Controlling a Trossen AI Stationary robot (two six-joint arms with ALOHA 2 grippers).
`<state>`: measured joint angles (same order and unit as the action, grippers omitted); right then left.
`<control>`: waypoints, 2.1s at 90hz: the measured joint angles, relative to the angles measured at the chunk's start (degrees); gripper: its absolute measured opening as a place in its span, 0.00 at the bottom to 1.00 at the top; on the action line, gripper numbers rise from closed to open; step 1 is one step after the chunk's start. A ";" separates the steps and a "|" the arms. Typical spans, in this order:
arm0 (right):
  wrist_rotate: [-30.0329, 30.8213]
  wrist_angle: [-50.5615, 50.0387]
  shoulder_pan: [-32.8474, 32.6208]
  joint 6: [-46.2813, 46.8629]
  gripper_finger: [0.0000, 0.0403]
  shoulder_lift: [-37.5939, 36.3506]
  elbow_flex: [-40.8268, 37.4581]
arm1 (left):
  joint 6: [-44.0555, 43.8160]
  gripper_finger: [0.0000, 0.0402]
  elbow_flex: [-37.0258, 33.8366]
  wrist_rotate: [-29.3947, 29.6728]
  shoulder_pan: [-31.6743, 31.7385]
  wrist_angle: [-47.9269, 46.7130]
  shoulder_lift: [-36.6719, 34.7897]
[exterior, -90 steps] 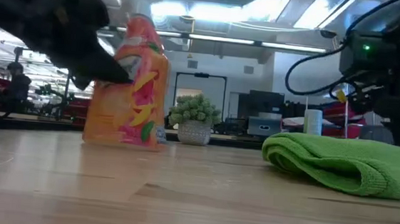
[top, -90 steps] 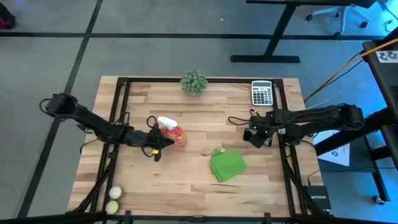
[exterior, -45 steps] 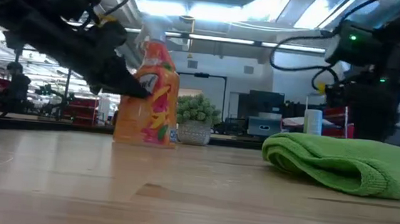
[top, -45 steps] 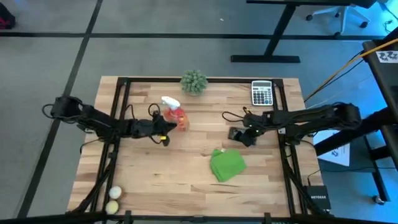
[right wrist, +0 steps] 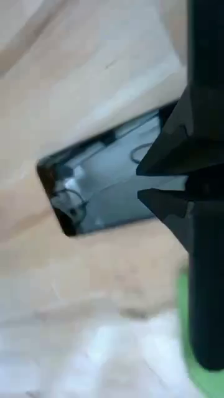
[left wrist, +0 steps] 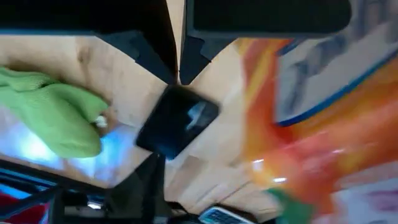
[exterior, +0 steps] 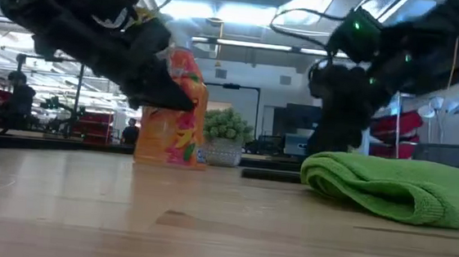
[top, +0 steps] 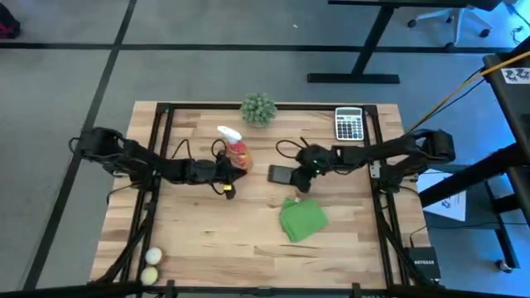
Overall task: Apply microfiber cloth
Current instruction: Move the orange spray cleaning bottle to the top center of the table, then spray the front of the black cellphone with the orange spray cleaning bottle
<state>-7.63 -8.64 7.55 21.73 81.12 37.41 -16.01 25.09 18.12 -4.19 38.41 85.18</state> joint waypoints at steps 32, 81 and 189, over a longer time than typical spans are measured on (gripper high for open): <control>0.84 -22.15 -1.85 8.64 0.08 -11.97 -4.27 | 1.48 0.00 7.17 -1.88 -0.46 -0.18 7.84; 7.97 18.43 -1.90 32.72 0.27 -9.57 -22.45 | 1.49 0.00 10.35 -1.93 1.55 -0.61 16.73; 13.60 26.76 -6.14 44.89 0.60 -2.66 -22.39 | 8.72 0.00 21.21 -15.08 7.98 -1.74 32.17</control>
<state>5.97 18.13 1.41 66.62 78.46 15.02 -7.29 46.31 3.04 3.79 36.67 117.35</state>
